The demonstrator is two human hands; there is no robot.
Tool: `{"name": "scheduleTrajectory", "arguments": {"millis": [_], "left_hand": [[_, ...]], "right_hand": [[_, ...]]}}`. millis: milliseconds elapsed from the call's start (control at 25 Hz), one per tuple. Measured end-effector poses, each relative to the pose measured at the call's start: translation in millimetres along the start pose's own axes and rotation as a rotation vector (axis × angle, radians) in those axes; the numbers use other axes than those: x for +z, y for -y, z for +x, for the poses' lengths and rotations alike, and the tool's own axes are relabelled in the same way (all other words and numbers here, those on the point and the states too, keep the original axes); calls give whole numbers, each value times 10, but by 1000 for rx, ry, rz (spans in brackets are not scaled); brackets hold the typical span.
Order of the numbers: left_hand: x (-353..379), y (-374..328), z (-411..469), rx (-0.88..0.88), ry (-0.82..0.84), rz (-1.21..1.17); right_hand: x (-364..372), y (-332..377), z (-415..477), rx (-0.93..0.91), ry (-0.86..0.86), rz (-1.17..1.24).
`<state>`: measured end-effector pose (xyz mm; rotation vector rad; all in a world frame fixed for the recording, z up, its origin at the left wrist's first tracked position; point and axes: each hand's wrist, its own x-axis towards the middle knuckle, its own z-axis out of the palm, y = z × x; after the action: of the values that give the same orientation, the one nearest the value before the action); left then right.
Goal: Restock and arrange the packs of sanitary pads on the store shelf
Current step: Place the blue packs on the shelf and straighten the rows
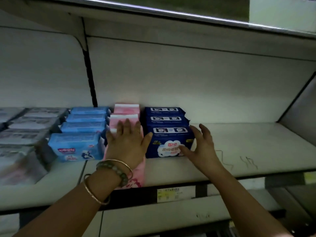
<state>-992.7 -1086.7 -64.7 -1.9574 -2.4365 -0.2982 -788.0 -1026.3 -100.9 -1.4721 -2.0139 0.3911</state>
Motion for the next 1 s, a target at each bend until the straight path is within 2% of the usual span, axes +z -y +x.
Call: {"name": "scheduleTrajectory", "arguments": {"millis": [40,120,200,360,600,720,800,880,1000], "left_hand": [[4,21,-6,-1,-77,-107],[-17,59,-63,34,-344,-363],[-50,26,-172,103,-583,-415],[-43,-343,-492,216,-695,-330],[428,-1404,-1233,274,-599,-298],[702,-1901,-1650,176,-405,-235],[865,-2186,-1951,97,-256,-231],[993,-2355,-2212,93,-162,-167],[1236,-2412,-2484,93,-150,-116]], "right_hand": [[-62,14,-33,-9,-31,36],[-212,47,-75,-43,-96,96],[-356,65,-101,-87,-148,152],[-581,-27,-288,-181,-182,244],[-1077,-728,-916,-210,-98,322],[-1298,-1132,-1225,-213,-92,354],[-1406,-1364,-1491,-142,-13,338],[-1449,-1567,-1728,-114,45,320],[-1423,-1768,-2011,-54,140,352]]}}
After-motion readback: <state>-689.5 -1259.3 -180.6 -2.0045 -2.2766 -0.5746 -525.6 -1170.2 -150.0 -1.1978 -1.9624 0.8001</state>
